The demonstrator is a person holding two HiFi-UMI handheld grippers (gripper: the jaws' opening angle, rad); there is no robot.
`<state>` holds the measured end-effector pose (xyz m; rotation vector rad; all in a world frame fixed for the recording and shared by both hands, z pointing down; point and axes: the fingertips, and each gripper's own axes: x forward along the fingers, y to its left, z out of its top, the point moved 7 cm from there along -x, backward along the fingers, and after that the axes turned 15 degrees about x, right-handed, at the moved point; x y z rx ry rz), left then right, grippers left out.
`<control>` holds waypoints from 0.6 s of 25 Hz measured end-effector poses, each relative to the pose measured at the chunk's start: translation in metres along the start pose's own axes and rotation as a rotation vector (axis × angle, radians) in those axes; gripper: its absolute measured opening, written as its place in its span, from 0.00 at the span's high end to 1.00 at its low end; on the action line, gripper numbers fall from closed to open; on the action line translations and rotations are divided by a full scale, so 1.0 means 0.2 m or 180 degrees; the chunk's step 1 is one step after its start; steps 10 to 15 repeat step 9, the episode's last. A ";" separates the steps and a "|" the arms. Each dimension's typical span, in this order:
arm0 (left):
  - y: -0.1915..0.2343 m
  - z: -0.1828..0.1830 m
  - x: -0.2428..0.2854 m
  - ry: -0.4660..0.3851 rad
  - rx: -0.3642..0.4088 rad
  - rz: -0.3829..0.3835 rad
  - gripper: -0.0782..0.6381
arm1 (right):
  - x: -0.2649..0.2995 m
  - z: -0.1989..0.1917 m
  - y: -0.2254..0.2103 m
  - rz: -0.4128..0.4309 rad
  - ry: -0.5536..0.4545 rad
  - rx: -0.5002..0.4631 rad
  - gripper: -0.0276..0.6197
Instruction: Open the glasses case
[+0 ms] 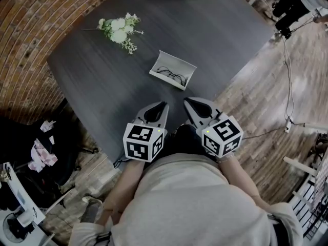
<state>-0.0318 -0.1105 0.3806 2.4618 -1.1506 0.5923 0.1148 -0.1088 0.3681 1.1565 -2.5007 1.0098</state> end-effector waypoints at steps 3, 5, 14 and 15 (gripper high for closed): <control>0.00 0.00 0.01 0.0013 -0.0014 -0.0001 0.84 | 0.00 -0.01 -0.01 -0.0023 0.0010 0.0018 0.95; 0.00 -0.01 0.01 0.0018 -0.0018 -0.0007 0.84 | 0.00 -0.01 -0.02 -0.0034 0.0012 0.0025 0.95; 0.00 -0.01 0.02 0.0031 -0.0016 -0.0017 0.84 | 0.01 -0.01 -0.03 -0.0037 0.0016 0.0034 0.95; 0.00 -0.01 0.02 0.0031 -0.0016 -0.0017 0.84 | 0.01 -0.01 -0.03 -0.0037 0.0016 0.0034 0.95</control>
